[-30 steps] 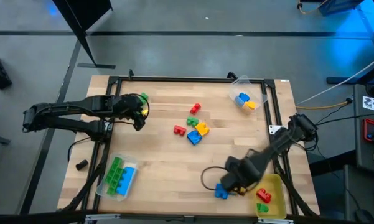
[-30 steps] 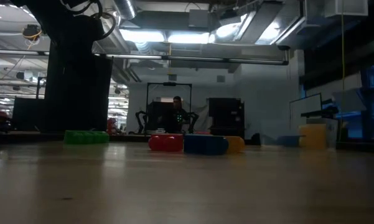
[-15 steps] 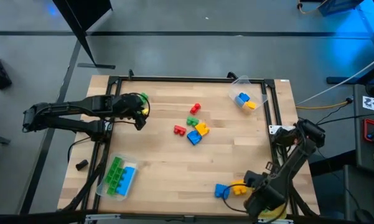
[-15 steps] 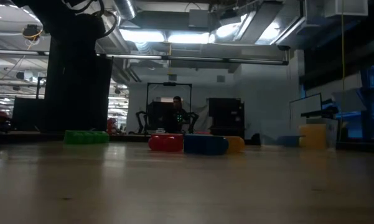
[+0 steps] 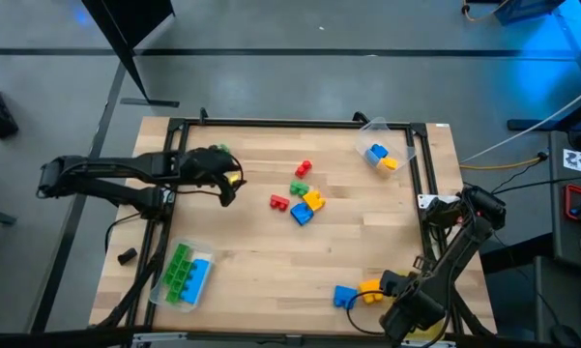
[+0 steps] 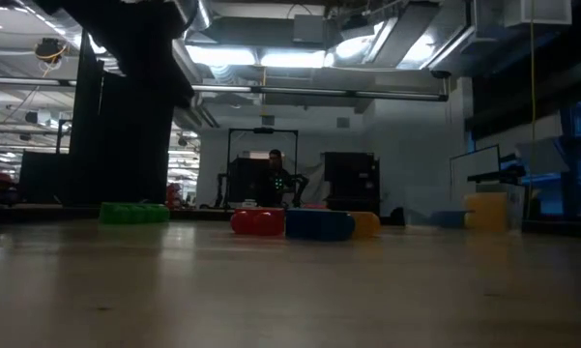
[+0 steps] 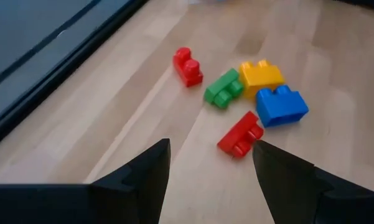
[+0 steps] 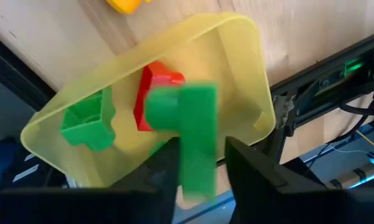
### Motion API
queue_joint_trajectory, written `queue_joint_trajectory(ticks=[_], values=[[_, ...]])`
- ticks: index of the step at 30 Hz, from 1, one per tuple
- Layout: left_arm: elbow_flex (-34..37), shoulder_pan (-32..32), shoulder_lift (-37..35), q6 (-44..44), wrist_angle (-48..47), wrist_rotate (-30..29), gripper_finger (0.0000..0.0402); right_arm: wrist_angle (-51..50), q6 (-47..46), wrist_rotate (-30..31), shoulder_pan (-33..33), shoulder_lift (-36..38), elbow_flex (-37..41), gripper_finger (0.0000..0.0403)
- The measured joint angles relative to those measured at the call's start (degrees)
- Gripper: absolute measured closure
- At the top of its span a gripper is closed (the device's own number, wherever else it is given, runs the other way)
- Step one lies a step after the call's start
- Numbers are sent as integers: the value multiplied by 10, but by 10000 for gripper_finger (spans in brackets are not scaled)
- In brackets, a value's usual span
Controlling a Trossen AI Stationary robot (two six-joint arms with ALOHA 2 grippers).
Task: Sort blocks by size
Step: Put the bottom 2 stud green game piece into the yellow transparent bin, then put the bottom 2 stud red game piece into the yellow bin
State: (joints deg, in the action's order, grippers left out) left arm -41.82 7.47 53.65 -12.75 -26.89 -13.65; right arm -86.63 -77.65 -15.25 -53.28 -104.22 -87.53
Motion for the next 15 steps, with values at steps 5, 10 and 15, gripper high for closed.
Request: queue_joint_trajectory(ticks=[5,10,15], values=[[0,-17,40,38,11,0,188,0,0,0,0,0,0,214],[0,-32,93,75,67,3,188,-1,0,-5,4,0,0,186],[0,-35,159,140,168,49,188,-5,0,-19,27,1,-1,183]])
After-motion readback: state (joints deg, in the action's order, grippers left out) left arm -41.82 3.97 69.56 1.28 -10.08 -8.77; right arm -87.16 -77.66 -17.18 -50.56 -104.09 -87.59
